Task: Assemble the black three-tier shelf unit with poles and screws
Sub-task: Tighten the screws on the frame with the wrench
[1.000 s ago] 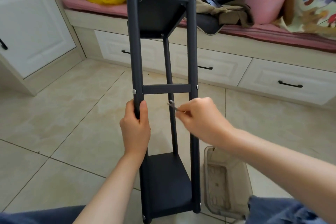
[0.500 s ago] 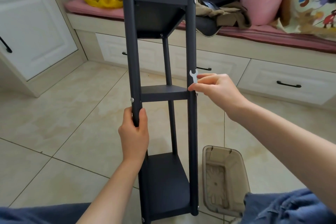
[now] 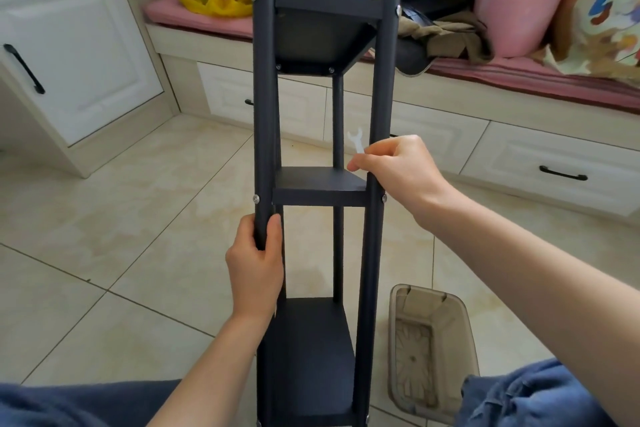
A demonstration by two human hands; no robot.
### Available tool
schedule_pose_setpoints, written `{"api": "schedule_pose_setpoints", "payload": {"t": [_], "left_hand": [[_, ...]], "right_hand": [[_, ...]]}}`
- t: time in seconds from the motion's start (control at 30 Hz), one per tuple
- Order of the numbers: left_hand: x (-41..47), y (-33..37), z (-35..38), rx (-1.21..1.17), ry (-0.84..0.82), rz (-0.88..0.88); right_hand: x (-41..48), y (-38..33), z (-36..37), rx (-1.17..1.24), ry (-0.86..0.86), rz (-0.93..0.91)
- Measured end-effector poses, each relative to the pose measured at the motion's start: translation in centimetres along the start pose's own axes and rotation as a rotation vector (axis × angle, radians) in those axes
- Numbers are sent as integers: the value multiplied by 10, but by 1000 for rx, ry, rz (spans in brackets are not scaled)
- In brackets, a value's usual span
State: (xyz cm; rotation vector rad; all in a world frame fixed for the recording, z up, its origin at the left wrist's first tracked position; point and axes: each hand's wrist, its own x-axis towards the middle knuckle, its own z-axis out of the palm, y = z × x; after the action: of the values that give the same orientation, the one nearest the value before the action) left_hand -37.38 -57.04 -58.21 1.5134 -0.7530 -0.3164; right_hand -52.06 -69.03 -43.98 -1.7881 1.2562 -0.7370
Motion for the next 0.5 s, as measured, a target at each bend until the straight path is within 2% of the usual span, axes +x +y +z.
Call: {"api": "schedule_pose_setpoints", "payload": {"t": [0.23, 0.33, 0.5], "left_hand": [[15, -5, -7, -21, 38, -1], [18, -5, -6, -40, 54, -18], [24, -5, -3, -20, 69, -14]], "right_hand": [[-4, -8, 4, 47, -8, -128], [-1, -13, 0, 158, -63, -123], [0, -18, -1, 213, -99, -118]]}}
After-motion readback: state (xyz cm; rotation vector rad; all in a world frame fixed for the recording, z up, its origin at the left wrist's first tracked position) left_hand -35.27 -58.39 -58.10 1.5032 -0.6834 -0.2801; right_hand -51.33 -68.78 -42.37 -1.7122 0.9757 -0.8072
